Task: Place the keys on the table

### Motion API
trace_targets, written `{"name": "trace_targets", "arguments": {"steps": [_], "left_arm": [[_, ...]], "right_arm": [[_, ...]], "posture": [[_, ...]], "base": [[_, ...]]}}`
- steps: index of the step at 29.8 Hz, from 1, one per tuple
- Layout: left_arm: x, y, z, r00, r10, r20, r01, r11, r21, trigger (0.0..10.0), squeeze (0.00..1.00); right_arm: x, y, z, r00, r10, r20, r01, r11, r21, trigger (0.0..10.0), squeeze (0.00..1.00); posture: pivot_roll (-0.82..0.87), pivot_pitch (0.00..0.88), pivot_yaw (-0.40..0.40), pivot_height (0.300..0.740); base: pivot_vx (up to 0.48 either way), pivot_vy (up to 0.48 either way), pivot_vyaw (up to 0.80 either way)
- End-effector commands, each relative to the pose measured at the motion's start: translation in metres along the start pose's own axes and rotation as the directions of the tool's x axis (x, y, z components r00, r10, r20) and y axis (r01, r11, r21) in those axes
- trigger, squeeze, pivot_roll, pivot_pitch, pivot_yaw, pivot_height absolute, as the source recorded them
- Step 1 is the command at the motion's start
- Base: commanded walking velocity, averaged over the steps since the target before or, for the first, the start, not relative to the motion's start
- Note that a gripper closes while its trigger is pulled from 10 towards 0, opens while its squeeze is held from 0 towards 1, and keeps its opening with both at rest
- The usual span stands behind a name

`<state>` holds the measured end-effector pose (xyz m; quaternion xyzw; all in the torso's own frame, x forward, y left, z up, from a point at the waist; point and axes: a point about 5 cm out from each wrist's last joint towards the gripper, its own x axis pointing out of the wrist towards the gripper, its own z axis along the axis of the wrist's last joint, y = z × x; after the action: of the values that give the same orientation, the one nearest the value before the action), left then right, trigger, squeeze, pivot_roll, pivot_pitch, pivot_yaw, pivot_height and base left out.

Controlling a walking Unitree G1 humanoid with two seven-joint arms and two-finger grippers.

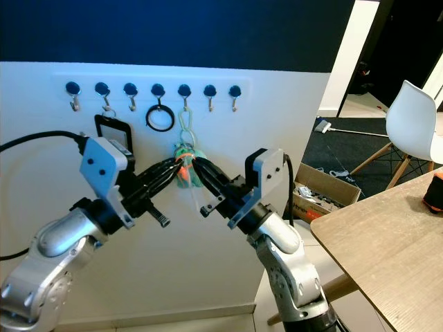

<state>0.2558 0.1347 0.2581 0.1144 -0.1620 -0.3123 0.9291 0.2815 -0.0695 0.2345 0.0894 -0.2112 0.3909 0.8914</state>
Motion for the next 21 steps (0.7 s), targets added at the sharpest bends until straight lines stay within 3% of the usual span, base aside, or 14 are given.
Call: {"name": "trace_targets", "arguments": {"steps": [1,5,6,8,9,11,13,15,16,17,21], "left_arm": [[-0.002,0.009,0.003,0.999,0.045,0.012,-0.045,0.999,0.022,10.0,0.0],[-0.001,0.004,0.005,1.0,0.016,0.017,-0.016,1.0,0.016,10.0,0.0],[-0.001,0.001,0.004,1.0,-0.002,0.018,0.002,1.0,0.01,10.0,0.56],[0.0,-0.002,0.004,1.0,-0.013,0.018,0.013,1.0,0.006,10.0,0.56],[0.0,-0.002,0.003,1.0,-0.006,0.013,0.006,1.0,0.005,10.0,0.75],[-0.001,-0.001,0.001,1.0,0.009,0.006,-0.009,1.0,0.013,10.0,0.72],[-0.001,-0.002,0.002,1.0,0.002,0.009,-0.002,1.0,0.012,10.0,0.54],[-0.001,-0.003,0.004,1.0,-0.009,0.014,0.009,1.0,0.008,10.0,0.54],[-0.001,-0.004,0.004,1.0,-0.017,0.016,0.017,1.0,0.004,10.0,0.93],[-0.001,-0.005,0.004,1.0,-0.021,0.017,0.021,1.0,0.001,10.0,1.0],[0.0,-0.007,0.005,0.999,-0.04,0.024,0.041,0.999,-0.018,10.0,1.0]], "right_arm": [[-0.006,-0.008,0.002,0.999,-0.048,-0.01,0.048,0.999,-0.02,10.0,0.0],[-0.006,-0.007,0.002,0.999,-0.048,-0.008,0.048,0.999,-0.021,10.0,0.0],[-0.005,-0.007,0.002,0.999,-0.046,-0.008,0.046,0.999,-0.02,10.0,0.0],[-0.005,-0.007,0.001,0.999,-0.046,-0.008,0.045,0.999,-0.02,10.0,0.0],[-0.005,-0.006,0.001,0.999,-0.044,-0.008,0.044,0.999,-0.02,10.0,0.0],[-0.005,-0.006,0.002,0.999,-0.044,-0.008,0.044,0.999,-0.021,10.0,0.0],[-0.006,-0.007,0.002,0.999,-0.049,-0.009,0.049,0.998,-0.026,10.0,0.0],[-0.006,-0.007,0.002,0.999,-0.052,-0.01,0.052,0.998,-0.03,10.0,0.0],[-0.006,-0.007,0.001,0.999,-0.052,-0.01,0.052,0.998,-0.03,10.0,0.0],[-0.005,-0.007,0.001,0.999,-0.051,-0.01,0.051,0.998,-0.03,10.0,0.0],[-0.004,-0.007,0.002,0.999,-0.051,-0.008,0.05,0.998,-0.033,10.0,0.0]], "posture": [[0.15,0.081,-0.047,0.74],[0.15,0.081,-0.047,0.74],[0.15,0.082,-0.047,0.74],[0.15,0.082,-0.047,0.74],[0.16,0.082,-0.049,0.74],[0.16,0.083,-0.05,0.74],[0.16,0.083,-0.05,0.74],[0.16,0.083,-0.05,0.74],[0.15,0.083,-0.051,0.74],[0.15,0.083,-0.051,0.74],[0.15,0.082,-0.052,0.74]], "base": [[0.0,0.0,0.0],[0.0,0.0,0.0],[0.0,0.0,0.0],[0.0,0.0,0.0],[0.0,0.0,0.0],[0.0,0.0,0.0],[0.0,0.0,0.0],[0.0,0.0,0.0],[0.0,0.0,0.0],[0.0,0.0,0.0],[0.0,0.0,0.0]]}}
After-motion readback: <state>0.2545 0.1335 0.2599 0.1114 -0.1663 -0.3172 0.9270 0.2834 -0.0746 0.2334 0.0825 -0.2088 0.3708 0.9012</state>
